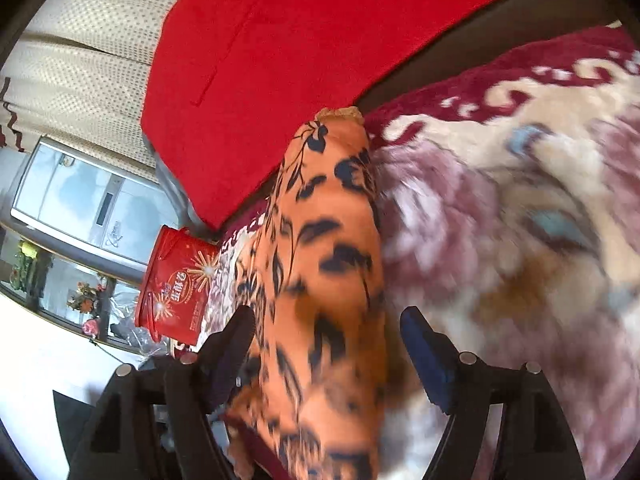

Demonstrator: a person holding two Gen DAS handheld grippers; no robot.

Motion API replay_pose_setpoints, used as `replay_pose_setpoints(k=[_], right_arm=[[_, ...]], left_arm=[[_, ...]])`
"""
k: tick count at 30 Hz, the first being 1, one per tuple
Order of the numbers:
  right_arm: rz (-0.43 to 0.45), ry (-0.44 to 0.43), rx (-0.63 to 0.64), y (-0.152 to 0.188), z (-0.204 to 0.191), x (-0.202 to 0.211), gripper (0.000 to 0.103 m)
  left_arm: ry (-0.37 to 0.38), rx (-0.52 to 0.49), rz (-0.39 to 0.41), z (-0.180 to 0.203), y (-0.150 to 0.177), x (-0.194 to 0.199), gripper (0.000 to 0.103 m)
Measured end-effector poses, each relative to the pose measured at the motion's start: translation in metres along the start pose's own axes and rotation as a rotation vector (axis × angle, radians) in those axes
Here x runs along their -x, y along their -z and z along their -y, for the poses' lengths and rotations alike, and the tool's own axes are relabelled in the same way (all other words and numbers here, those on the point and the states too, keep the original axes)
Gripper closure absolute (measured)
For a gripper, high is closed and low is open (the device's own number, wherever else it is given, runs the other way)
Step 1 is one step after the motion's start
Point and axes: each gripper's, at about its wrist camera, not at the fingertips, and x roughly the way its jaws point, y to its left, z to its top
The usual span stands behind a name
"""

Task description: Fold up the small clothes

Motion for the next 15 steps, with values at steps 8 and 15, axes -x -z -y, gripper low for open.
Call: replay_pose_setpoints(k=[8,15], right_arm=[[-0.057,0.085,0.053,-0.024,0.001,-0.042,0.06],[-0.017,0.058,-0.039,-0.05,0.009,-0.056,0.029]], left_arm=[[-0.01,-0.021,-0.007,-0.001,0.001,-0.002,0.031],[-0.027,-0.048,0.0,0.002,0.001,-0.001,0.031]])
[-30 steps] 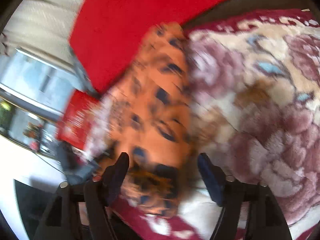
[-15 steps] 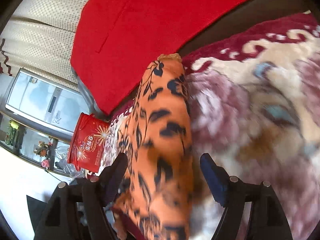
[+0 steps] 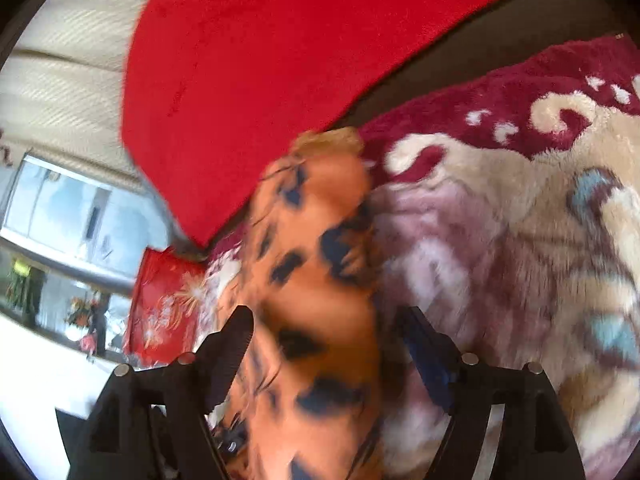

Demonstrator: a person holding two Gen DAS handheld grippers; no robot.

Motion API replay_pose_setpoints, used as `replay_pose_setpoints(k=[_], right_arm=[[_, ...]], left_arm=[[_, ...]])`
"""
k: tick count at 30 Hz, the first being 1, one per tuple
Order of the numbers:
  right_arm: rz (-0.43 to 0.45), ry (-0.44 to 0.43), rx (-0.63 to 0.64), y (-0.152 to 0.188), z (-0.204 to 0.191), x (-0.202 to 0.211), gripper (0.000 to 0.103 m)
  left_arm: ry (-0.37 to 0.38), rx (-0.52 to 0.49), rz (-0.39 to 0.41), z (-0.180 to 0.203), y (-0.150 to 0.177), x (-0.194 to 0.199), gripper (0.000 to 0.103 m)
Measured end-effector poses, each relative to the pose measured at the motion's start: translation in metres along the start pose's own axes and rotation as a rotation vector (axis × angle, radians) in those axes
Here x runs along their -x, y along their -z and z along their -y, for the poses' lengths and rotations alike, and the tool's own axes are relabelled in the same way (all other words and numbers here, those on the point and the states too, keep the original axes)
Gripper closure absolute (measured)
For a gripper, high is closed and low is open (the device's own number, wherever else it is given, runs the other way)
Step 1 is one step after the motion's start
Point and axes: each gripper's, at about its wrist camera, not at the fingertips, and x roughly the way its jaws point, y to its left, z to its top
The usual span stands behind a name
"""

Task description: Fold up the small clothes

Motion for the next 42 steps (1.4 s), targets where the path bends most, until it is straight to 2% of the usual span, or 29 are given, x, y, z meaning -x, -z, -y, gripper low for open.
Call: replay_pose_setpoints(k=[3,7,9,11,14,16,17,20,23,24,28,31,32,33,34,36,37,40,42], right_arm=[[-0.028,0.045,-0.005,-0.003,0.008,-0.009,0.041],[0.001,0.009,-0.014,0.008,0.007,0.015,0.041],[0.006,-0.015,-0.025,0.024,0.011,0.034,0.034],[0.002,-0.01,0.009,0.048,0.007,0.05,0.033],[-0.012,-0.055,0.048,0.084,-0.001,0.067,0.033],[-0.07,0.018,0.086,0.105,0.0,0.058,0.034],[-0.092,0.036,0.095,0.11,0.002,0.052,0.04],[-0.074,0.019,0.052,0.116,0.009,0.056,0.041],[-0.067,0.003,0.075,0.118,0.006,0.068,0.037],[-0.082,-0.002,0.071,0.12,0.006,0.065,0.031],[-0.069,-0.008,0.06,0.123,0.007,0.061,0.03],[-0.066,-0.028,0.043,0.12,0.014,0.066,0.029],[-0.066,-0.029,0.043,0.119,0.015,0.07,0.029],[-0.066,-0.028,0.049,0.118,0.014,0.071,0.029],[-0.066,-0.026,0.057,0.117,0.014,0.074,0.029],[-0.063,-0.023,0.064,0.116,0.011,0.072,0.029],[-0.061,-0.025,0.062,0.114,0.011,0.073,0.029],[-0.053,-0.027,0.067,0.109,0.01,0.074,0.029],[-0.058,-0.031,0.067,0.108,0.011,0.071,0.029]], left_arm=[[0.003,-0.003,0.0,0.002,-0.001,0.001,0.031],[-0.002,-0.007,0.004,0.002,-0.002,0.001,0.031],[-0.003,-0.008,0.004,0.003,-0.001,0.002,0.031],[-0.003,-0.005,0.004,0.003,0.0,0.003,0.031],[-0.006,-0.005,0.005,0.003,0.002,0.004,0.031],[-0.003,-0.005,0.001,0.004,0.002,0.004,0.031],[0.001,-0.005,0.003,0.004,0.002,0.005,0.031],[0.041,0.019,0.076,-0.001,0.0,0.02,0.031],[0.137,0.085,0.15,-0.014,-0.002,0.039,0.029],[0.156,0.104,0.148,-0.017,-0.003,0.039,0.028],[0.28,0.205,0.055,-0.032,-0.003,0.02,0.027],[0.282,0.26,-0.03,-0.039,-0.001,0.002,0.029],[0.296,0.279,-0.035,-0.041,0.0,0.0,0.032],[0.297,0.288,-0.034,-0.042,-0.001,0.002,0.035],[0.288,0.292,-0.042,-0.044,-0.002,0.002,0.045],[0.258,0.307,-0.049,-0.045,-0.001,0.006,0.048],[0.25,0.311,-0.033,-0.046,-0.001,0.011,0.045],[0.211,0.297,0.017,-0.043,-0.008,0.02,0.027],[0.223,0.277,-0.026,-0.039,-0.011,0.008,0.026]])
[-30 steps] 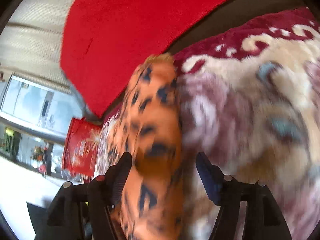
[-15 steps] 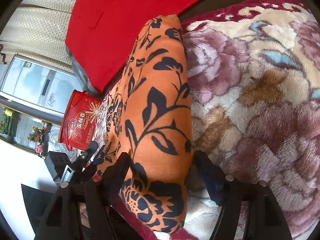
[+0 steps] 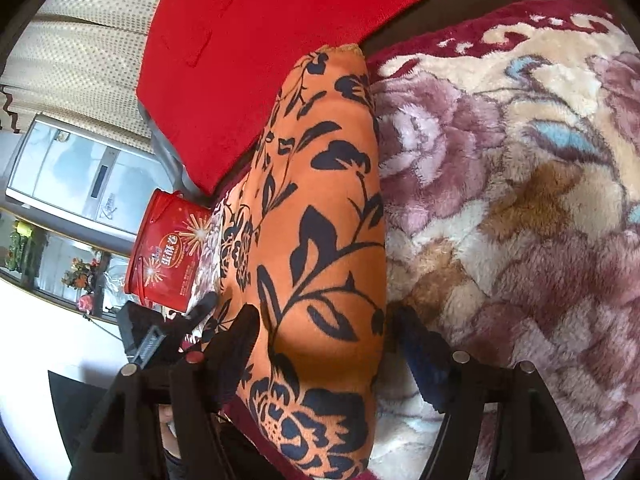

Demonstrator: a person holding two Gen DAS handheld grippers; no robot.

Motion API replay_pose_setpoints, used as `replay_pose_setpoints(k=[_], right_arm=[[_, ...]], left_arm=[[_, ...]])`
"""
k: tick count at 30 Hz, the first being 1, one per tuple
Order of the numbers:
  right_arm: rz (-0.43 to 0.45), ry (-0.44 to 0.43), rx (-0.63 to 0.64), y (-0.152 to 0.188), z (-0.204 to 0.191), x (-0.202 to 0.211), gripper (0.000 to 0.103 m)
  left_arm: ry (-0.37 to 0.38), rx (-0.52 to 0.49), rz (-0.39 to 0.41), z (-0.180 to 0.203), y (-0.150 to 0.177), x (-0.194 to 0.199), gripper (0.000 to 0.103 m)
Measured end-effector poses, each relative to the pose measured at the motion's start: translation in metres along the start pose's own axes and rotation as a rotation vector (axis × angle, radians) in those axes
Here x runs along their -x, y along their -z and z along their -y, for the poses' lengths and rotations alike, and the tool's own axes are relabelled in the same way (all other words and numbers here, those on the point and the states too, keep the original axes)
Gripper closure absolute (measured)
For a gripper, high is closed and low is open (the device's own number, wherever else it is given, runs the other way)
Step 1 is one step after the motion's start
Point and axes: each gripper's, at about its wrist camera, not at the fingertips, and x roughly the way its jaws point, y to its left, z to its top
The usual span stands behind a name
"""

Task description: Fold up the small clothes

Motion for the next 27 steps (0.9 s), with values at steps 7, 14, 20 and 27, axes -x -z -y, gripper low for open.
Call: replay_pose_setpoints(k=[7,14,20,27], right_arm=[[-0.011,-0.001,0.022,-0.009,-0.003,-0.006,0.029],[0.009,0.017,-0.002,-0.032,-0.006,-0.014,0.029],[-0.01,0.079,0.105,-0.041,-0.034,-0.022,0.06],[0.064,0.073,0.227,-0.039,-0.076,0.018,0.064]], left_arm=[[0.034,0.014,-0.071,-0.013,0.0,-0.02,0.062],[0.048,0.017,-0.057,-0.016,0.007,-0.017,0.052],[0.048,-0.018,-0.053,0.0,0.005,-0.019,0.07],[0.073,-0.119,0.015,0.048,0.008,0.01,0.072]])
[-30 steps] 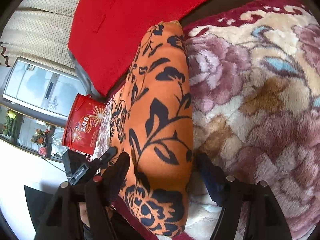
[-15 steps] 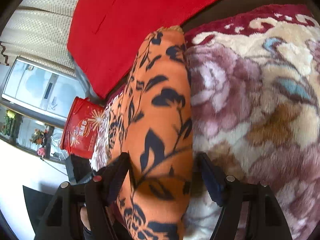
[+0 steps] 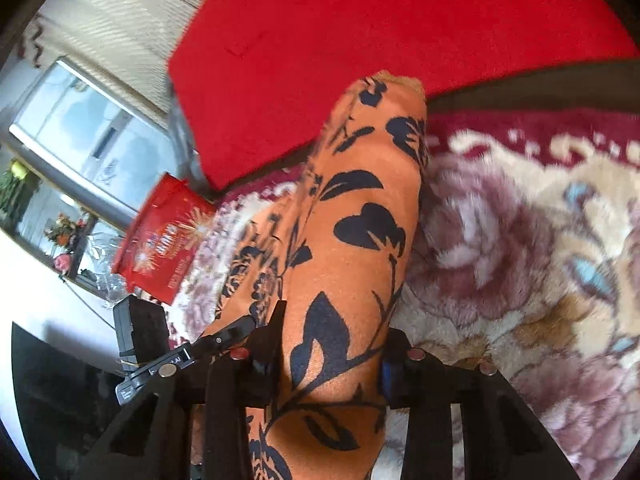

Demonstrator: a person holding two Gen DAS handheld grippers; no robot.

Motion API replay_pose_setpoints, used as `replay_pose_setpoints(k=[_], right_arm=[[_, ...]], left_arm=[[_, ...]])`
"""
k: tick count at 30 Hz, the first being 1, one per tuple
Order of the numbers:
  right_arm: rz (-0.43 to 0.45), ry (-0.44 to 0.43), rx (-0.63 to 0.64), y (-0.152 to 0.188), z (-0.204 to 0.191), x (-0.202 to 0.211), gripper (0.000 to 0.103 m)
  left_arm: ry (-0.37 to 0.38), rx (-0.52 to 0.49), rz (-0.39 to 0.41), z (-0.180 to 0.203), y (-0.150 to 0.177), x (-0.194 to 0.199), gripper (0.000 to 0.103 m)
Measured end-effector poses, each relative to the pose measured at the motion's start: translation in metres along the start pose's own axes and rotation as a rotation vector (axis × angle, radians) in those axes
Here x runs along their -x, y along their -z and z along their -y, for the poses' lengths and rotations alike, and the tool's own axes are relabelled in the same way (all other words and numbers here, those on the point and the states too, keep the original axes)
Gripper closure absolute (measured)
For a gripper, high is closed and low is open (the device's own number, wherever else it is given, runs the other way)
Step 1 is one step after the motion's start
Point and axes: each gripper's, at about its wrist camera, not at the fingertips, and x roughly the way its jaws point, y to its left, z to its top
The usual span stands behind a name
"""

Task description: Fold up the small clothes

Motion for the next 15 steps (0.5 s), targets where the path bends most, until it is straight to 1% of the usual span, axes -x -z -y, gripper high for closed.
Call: replay_pose_setpoints(k=[3,5,6,8,10,11,12,13,14,15], right_arm=[[0.045,-0.015,0.011,-0.004,0.005,0.032,0.064],[0.087,-0.023,0.003,-0.003,0.017,0.062,0.064],[0.102,-0.026,-0.009,-0.001,0.024,0.072,0.064],[0.125,-0.033,-0.051,0.005,0.045,0.09,0.064],[0.125,-0.026,-0.105,0.012,0.069,0.095,0.063],[0.099,-0.014,-0.146,0.02,0.09,0.092,0.062],[0.072,-0.007,-0.177,0.025,0.104,0.087,0.059],[0.048,0.001,-0.213,0.029,0.117,0.081,0.056],[0.022,0.021,-0.263,0.036,0.133,0.072,0.051],[-0.004,0.024,-0.306,0.044,0.149,0.064,0.043]], left_arm=[[0.031,-0.065,0.016,0.037,-0.001,0.003,0.072],[0.046,-0.111,0.01,0.062,-0.003,-0.002,0.072],[0.042,-0.131,-0.003,0.074,0.0,-0.01,0.072],[0.033,-0.135,-0.037,0.084,0.008,-0.03,0.071],[-0.012,-0.126,-0.104,0.083,0.019,-0.062,0.068],[-0.044,-0.101,-0.157,0.076,0.025,-0.079,0.065],[-0.063,-0.079,-0.185,0.069,0.03,-0.088,0.058],[-0.054,-0.049,-0.19,0.06,0.032,-0.093,0.045],[-0.029,-0.022,-0.182,0.054,0.031,-0.09,0.043],[-0.019,-0.009,-0.186,0.052,0.028,-0.087,0.042]])
